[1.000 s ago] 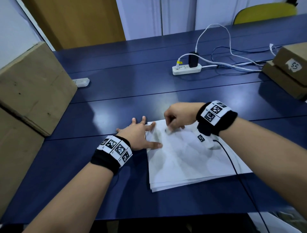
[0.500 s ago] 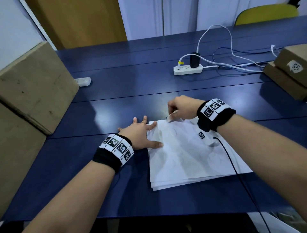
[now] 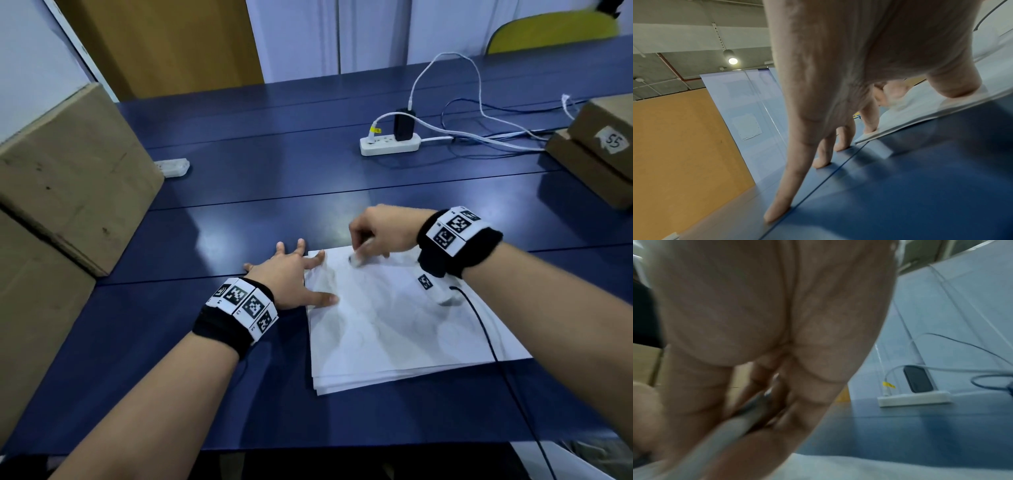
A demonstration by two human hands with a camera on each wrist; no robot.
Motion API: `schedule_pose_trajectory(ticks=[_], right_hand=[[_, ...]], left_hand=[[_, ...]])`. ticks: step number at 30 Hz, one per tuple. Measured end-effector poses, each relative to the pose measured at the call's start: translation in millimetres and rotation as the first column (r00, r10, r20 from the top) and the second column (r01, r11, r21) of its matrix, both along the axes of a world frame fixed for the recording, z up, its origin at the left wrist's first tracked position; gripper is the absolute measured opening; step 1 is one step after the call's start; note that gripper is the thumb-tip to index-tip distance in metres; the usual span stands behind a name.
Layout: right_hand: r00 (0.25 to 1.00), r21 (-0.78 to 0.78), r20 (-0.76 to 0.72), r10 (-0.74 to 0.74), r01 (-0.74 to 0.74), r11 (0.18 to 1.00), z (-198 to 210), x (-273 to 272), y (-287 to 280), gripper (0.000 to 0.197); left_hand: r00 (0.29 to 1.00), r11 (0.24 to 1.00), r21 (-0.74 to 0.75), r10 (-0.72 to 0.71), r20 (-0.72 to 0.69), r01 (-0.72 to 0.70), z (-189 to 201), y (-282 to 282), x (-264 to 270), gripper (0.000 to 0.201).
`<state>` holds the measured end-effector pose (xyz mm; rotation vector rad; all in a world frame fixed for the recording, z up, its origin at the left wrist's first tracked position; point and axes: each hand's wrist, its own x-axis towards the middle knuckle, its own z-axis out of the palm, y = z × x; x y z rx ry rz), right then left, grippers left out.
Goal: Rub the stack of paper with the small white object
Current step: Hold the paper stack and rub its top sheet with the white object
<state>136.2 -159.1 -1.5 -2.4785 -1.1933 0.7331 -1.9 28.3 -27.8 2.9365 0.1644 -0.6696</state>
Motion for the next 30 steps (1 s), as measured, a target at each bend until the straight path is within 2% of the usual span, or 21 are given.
schedule_pose_trajectory(ticks=[2, 3, 5, 7, 9, 11, 14, 15, 17, 19, 21, 25, 26, 28, 30], right_hand=[[0.985, -0.089, -0.146, 0.096, -0.109, 0.99, 1, -12, -4, 0.032], [0.981, -0.104, -0.158, 0.111, -0.129, 0.986, 0, -13, -4, 0.032], [0.996, -0.06, -0.047, 0.074, -0.077, 0.995, -3, -8, 0, 0.029], [0.995, 0.023, 0.089, -0.034, 0.032, 0.999, -4, 3, 5, 0.025], [0.988, 0.064, 0.129, -0.087, 0.079, 0.995, -3, 7, 6, 0.024], [0.999, 0.013, 0.051, -0.008, 0.008, 1.0, 0, 2, 2, 0.025], [0.977, -0.135, -0.157, 0.144, -0.165, 0.977, 3, -14, -4, 0.028], [0.976, -0.135, -0.156, 0.151, -0.172, 0.976, 2, -15, -4, 0.029], [0.995, -0.069, -0.045, 0.09, -0.093, 0.993, 0, -7, 1, 0.03], [0.997, 0.017, 0.072, -0.033, 0.032, 0.999, -2, 3, 6, 0.027], [0.991, 0.057, 0.109, -0.08, 0.074, 0.996, -1, 6, 6, 0.025], [0.985, -0.124, -0.123, 0.119, -0.135, 0.983, 4, -12, -2, 0.027], [0.98, -0.149, -0.141, 0.141, -0.162, 0.976, 4, -14, -2, 0.028], [0.993, -0.096, -0.051, 0.108, -0.113, 0.989, 1, -8, 3, 0.027], [0.996, -0.004, 0.085, -0.007, 0.008, 1.0, 0, 3, 9, 0.024]], left_hand=[[1.0, 1.0, 0.0, 0.0, 0.0, 0.0, 1, 0, 0, 0.1], [1.0, 1.0, -0.005, 0.002, -0.001, -0.002, 2, 0, 0, 0.1], [1.0, 1.0, -0.012, 0.007, -0.005, -0.007, 1, 0, 0, 0.1], [1.0, 1.0, -0.01, 0.007, -0.005, -0.007, 1, 0, -1, 0.101], [1.0, 1.0, -0.008, 0.005, -0.002, -0.005, 1, 0, -1, 0.102], [1.0, 1.0, -0.009, 0.006, 0.0, -0.006, 0, 0, 0, 0.101], [1.0, 1.0, -0.013, 0.005, -0.002, -0.005, 2, 0, 0, 0.101], [1.0, 1.0, -0.016, 0.005, -0.004, -0.005, 2, 0, 0, 0.101], [1.0, 1.0, -0.014, 0.001, -0.003, -0.002, 1, 0, 0, 0.101], [1.0, 1.0, -0.008, 0.003, -0.003, -0.003, 2, 0, -1, 0.101], [1.0, 1.0, -0.009, 0.004, -0.002, -0.004, 2, -1, -2, 0.101], [1.0, 1.0, -0.015, 0.005, -0.004, -0.005, 3, -1, -1, 0.101], [1.0, 1.0, -0.014, 0.005, -0.006, -0.005, 3, 0, -1, 0.102], [1.0, 1.0, -0.015, 0.006, -0.005, -0.006, 2, -1, -1, 0.101], [1.0, 1.0, -0.012, 0.005, -0.003, -0.005, 2, -1, -1, 0.101]])
